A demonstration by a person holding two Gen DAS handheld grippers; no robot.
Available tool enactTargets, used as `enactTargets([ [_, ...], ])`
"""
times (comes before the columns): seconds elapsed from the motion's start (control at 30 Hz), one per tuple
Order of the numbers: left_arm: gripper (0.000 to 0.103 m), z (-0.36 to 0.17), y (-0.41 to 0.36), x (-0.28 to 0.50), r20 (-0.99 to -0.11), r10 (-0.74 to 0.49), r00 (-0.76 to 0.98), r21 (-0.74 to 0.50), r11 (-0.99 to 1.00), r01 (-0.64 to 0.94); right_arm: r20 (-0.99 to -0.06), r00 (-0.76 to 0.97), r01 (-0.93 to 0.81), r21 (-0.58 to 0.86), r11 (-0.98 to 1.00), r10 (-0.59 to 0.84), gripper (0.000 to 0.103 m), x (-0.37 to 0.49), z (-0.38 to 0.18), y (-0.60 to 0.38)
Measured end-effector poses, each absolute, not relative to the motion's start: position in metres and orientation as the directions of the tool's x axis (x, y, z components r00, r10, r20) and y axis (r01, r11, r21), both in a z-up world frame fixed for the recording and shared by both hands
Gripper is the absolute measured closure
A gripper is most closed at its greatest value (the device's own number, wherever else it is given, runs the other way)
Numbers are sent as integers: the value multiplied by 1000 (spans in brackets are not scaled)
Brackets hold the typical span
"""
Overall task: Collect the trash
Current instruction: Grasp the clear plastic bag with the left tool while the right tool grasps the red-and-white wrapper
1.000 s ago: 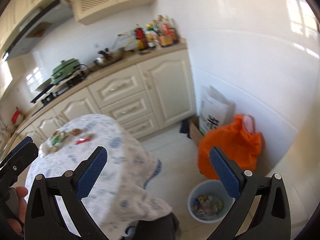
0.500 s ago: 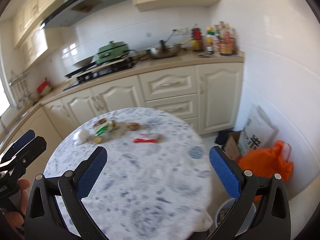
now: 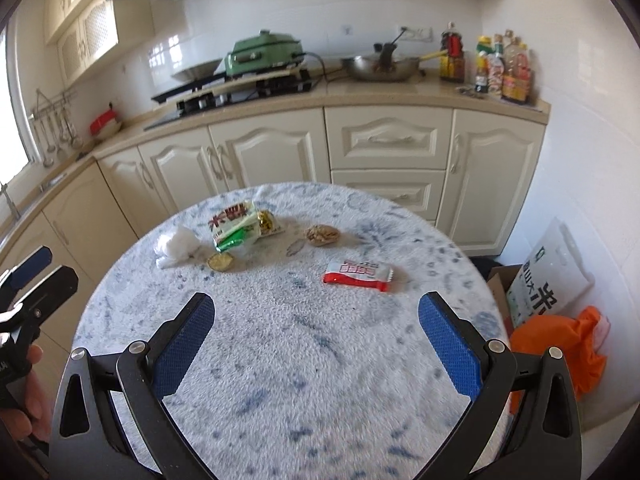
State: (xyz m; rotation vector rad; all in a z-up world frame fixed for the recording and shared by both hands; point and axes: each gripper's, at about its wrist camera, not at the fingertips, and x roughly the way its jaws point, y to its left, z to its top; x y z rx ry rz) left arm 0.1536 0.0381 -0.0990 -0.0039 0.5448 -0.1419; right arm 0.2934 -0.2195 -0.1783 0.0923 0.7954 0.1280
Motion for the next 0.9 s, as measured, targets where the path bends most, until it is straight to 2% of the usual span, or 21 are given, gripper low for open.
enactTargets([
  [0.27,1,-132,50,238,-610,-71,789,9,995,96,-774,615,-123,93,988,149,0,343,-224,-226],
  [0.47,1,-158,44,299,-665,-12,747,90,991,96,-810,566,-134,94,986,154,0,370,-254,-238],
  [0.67,1,-189,29,363,-692,111,713,274,955,117,-854,506,-177,33,984,120,0,392,-280,-243],
  [0.8,1,-209,25,407,-727,117,677,299,941,159,-846,512,-223,33,974,146,0,401,-283,-247],
  [0.87,1,-208,26,422,-731,70,679,259,949,181,-844,513,-244,35,969,159,3,405,-283,-246],
  [0.9,5,-208,26,428,-730,51,682,244,951,190,-841,514,-261,37,965,171,9,405,-282,-245],
])
